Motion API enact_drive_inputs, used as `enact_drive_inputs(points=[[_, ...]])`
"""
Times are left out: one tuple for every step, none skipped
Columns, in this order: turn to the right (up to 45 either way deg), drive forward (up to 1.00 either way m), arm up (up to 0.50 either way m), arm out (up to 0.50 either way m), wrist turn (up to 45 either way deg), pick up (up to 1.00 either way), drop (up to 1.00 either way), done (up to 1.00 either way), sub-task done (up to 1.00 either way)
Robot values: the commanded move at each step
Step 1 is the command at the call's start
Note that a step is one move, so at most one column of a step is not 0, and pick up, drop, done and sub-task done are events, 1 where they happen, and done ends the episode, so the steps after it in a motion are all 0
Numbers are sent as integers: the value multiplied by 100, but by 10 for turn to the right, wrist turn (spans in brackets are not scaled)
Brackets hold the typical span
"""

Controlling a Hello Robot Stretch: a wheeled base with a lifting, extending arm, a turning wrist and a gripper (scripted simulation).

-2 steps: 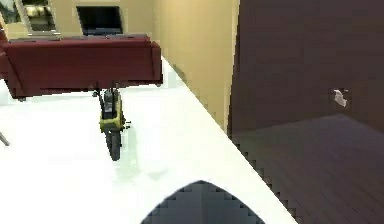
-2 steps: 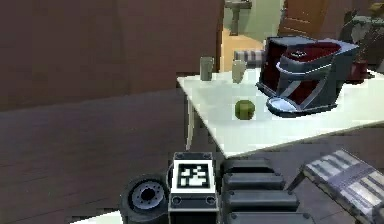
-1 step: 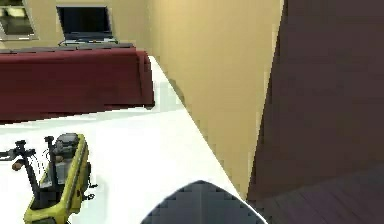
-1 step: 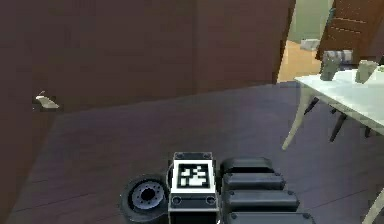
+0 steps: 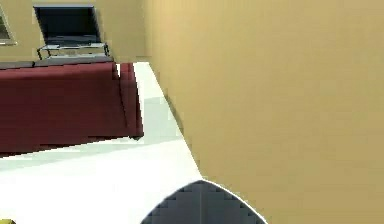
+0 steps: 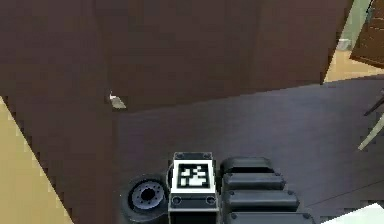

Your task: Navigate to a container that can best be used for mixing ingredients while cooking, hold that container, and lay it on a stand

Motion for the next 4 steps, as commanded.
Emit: enact_drive_inputs(points=[[-150, 0, 0, 0, 0, 0, 0, 0, 0], [0, 100, 0, 0, 0, 0, 0, 0, 0], [-300, 0, 0, 0, 0, 0, 0, 0, 0], [0, 5, 0, 0, 0, 0, 0, 0, 0]])
